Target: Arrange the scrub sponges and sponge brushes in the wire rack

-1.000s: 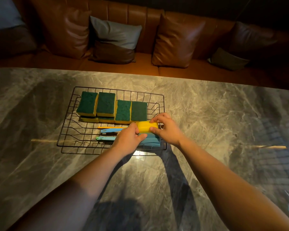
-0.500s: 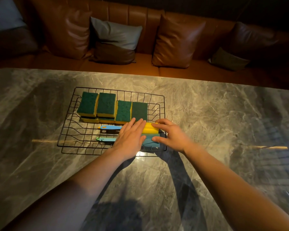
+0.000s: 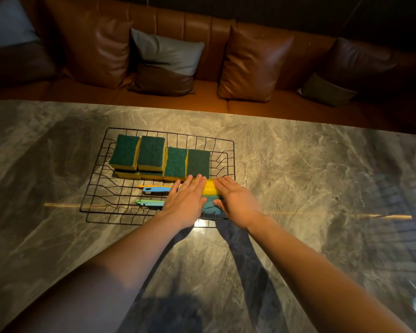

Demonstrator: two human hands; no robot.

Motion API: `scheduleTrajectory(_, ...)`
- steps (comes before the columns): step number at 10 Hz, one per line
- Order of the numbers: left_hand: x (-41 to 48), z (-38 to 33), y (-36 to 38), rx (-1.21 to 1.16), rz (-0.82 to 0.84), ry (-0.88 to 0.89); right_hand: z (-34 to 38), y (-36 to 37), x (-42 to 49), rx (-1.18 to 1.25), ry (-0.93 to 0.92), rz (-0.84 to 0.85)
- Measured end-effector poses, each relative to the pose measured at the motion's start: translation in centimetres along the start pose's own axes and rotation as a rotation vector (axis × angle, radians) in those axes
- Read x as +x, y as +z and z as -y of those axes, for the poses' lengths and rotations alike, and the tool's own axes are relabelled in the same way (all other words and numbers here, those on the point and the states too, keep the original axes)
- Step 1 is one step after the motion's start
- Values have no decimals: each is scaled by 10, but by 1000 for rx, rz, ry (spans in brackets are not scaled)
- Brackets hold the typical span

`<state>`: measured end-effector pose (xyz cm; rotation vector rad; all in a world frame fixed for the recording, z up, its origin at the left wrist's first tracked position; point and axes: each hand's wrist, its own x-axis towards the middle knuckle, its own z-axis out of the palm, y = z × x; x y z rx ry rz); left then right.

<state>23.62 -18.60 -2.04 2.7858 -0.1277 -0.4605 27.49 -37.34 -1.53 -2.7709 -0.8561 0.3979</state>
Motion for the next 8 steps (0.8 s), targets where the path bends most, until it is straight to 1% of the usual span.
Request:
scheduleTrajectory(2, -4, 0, -10, -67, 12, 12, 5, -6, -1, -6, 50, 62)
scheduleTrajectory(3, -9, 1, -14, -104, -9, 25, 6, -12, -5, 38, 64, 46)
scheduleTrajectory(4, -16, 1, -17, -113, -36, 25, 10, -18, -11, 20, 93, 27)
scheduleTrajectory(5, -24, 3, -20, -121, -68, 3, 15, -22, -16, -2, 114, 3)
scheduleTrajectory(6, -38, 4, -25, -111, -122, -21, 24, -29, -22, -45, 110, -56)
scheduleTrajectory(8, -68, 13, -40, -34, -278, -134, 53, -37, -24, -122, 138, -173)
